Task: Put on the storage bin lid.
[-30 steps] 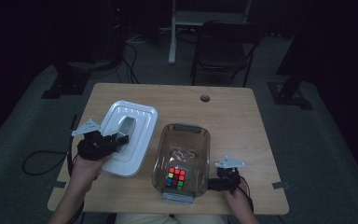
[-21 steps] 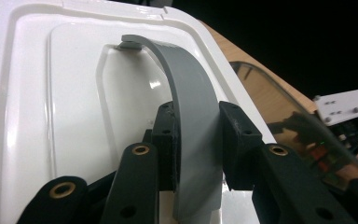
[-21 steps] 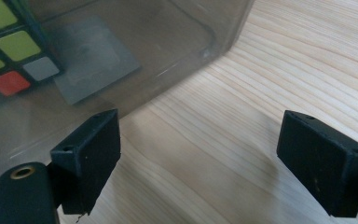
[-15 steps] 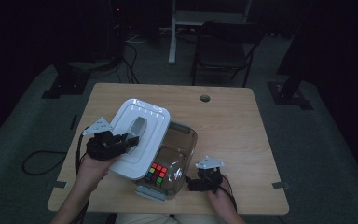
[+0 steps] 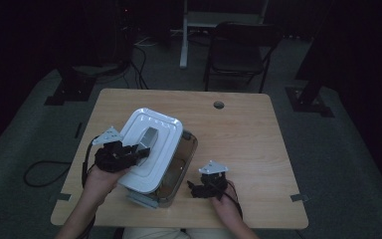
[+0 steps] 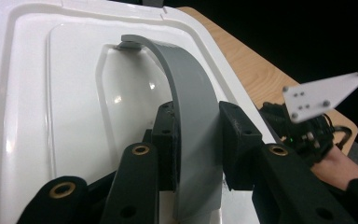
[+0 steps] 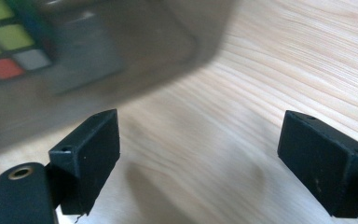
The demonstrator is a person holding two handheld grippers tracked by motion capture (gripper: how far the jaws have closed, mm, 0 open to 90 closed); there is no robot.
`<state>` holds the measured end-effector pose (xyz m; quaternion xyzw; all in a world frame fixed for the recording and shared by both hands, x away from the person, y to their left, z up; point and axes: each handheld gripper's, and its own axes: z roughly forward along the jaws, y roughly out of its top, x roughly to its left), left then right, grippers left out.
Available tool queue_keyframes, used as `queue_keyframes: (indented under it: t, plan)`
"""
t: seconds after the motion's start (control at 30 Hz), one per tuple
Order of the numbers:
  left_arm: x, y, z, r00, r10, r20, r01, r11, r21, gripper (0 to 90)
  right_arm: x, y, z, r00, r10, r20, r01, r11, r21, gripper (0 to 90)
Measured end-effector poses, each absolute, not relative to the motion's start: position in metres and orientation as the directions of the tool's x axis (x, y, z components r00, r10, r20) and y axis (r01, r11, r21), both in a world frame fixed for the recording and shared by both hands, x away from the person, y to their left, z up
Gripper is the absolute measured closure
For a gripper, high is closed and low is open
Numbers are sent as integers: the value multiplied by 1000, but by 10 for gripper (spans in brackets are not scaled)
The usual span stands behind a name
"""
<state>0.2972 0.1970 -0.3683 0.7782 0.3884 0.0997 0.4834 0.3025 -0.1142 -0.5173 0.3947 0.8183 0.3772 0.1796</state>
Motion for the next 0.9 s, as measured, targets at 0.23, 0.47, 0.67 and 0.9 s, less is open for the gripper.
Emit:
queue_keyframes:
  t: [0.23, 0.47, 0.67, 0.9]
  plan:
    - [295, 179, -375, 691, 691, -214, 523, -273, 808, 711, 308, -136, -513, -566, 824, 9, 524, 351, 776, 129]
    - [299, 165, -380, 689, 691, -217, 547, -300, 781, 708, 310, -146, -513, -541, 841, 18, 532, 325, 782, 129]
    - [302, 162, -386, 677, 693, -246, 578, -293, 762, 695, 310, -146, -514, -541, 841, 15, 530, 327, 782, 129]
    - [297, 159, -389, 674, 696, -248, 576, -284, 766, 694, 310, -146, -515, -545, 838, 25, 535, 325, 780, 129]
